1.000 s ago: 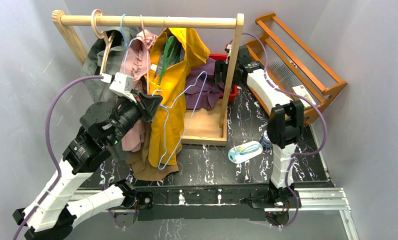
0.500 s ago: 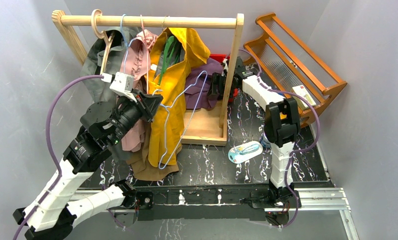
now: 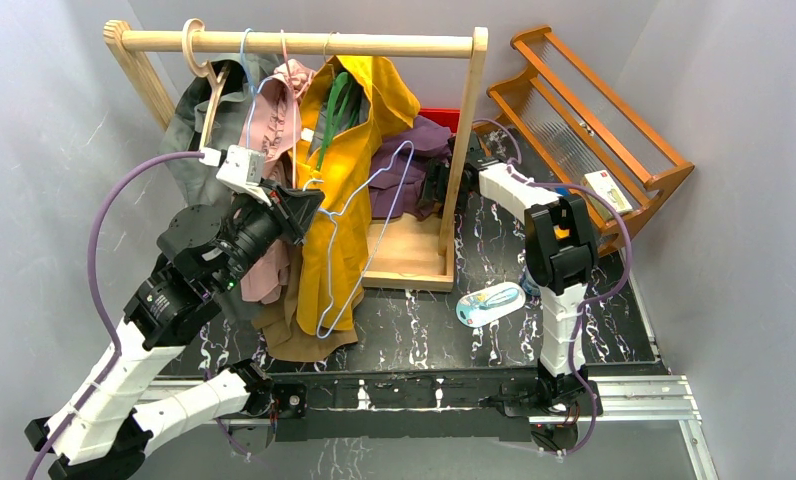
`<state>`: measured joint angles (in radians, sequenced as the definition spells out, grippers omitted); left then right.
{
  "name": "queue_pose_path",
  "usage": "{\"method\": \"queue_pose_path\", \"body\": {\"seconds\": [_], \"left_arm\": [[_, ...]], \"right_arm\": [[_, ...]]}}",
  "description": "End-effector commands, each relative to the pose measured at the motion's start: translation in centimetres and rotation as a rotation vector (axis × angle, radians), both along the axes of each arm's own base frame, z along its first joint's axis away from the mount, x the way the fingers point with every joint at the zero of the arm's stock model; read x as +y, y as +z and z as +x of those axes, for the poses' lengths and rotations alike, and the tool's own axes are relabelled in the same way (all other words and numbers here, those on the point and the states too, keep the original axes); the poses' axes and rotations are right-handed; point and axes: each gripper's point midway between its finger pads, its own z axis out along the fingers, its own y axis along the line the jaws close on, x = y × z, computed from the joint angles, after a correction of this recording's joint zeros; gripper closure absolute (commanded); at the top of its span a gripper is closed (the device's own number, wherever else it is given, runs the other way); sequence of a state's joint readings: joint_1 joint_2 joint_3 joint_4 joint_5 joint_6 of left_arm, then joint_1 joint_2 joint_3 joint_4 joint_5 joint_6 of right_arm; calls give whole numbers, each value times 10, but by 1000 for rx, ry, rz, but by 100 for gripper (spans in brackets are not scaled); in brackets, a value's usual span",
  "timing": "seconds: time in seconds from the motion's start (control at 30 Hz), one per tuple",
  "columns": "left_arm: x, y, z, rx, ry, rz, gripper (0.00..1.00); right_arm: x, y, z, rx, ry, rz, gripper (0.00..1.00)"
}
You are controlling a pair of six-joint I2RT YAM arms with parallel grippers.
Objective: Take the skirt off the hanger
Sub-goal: Adjust the skirt in the bin.
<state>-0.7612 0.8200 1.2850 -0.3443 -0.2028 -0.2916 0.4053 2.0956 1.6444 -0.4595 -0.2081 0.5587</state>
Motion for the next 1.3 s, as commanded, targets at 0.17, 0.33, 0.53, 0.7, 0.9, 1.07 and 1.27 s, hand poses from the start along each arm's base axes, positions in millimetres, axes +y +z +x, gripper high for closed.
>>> {"method": "queue_pose_path", "body": {"seconds": [0.17,0.33,0.53,0.7,0.9,1.07,1.27], "left_arm": [[6,11,-2,-30,17,-26,100],[6,10,-2,-29,16,-23,100],[9,11,-4,-33,22,-26,100],[10,10,-5,-35,23,-24,100],[11,11,-6,-36,20,-28,100],[10,10,-6,-33,18,-29,100],[10,11,-6,-33,20,-29,100]], "right_arm": [[29,38,11,-136,12,153,50],[37,52,15,-168,16,208,82],[43,93,20,-257,30,271,100],[38,144,42,-408,-2,313,100],[8,210,86,-661,-118,318,100],[-13,238,127,-820,-188,352,100],[-12,228,170,-898,-187,314,100]]}}
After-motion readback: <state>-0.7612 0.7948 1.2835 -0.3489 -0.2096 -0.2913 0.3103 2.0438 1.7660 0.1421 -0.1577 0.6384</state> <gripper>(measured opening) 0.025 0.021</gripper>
